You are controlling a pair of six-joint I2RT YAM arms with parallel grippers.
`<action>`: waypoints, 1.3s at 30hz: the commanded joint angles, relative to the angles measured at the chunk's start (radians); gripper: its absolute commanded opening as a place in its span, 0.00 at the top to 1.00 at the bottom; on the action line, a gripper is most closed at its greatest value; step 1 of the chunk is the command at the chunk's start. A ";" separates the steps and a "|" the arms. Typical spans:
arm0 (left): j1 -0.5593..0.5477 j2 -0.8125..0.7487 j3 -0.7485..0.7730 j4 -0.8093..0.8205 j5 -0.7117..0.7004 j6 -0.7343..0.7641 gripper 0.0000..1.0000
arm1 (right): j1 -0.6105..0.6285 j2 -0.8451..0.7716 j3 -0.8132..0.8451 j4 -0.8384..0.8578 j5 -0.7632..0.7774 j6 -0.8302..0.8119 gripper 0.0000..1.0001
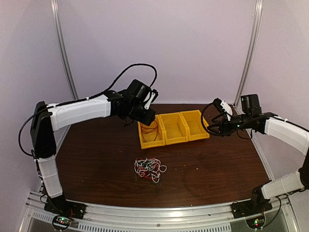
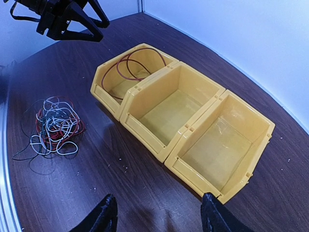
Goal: Untangle the cables
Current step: Adjust the untangled cable in the bin, then pick up one of the twisted cables from the tangled cable pile.
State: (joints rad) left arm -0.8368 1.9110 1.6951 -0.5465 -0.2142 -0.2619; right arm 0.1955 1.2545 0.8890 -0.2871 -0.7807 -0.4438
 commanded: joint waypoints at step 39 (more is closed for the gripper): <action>-0.015 -0.310 -0.622 0.389 0.230 -0.019 0.50 | 0.374 0.222 0.107 -0.107 0.048 -0.159 0.74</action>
State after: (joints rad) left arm -0.9333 1.6871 1.0359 -0.1986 0.0090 -0.2802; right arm 0.4824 1.4223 0.9314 -0.3668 -0.7761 -0.5724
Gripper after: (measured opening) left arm 0.484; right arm 0.270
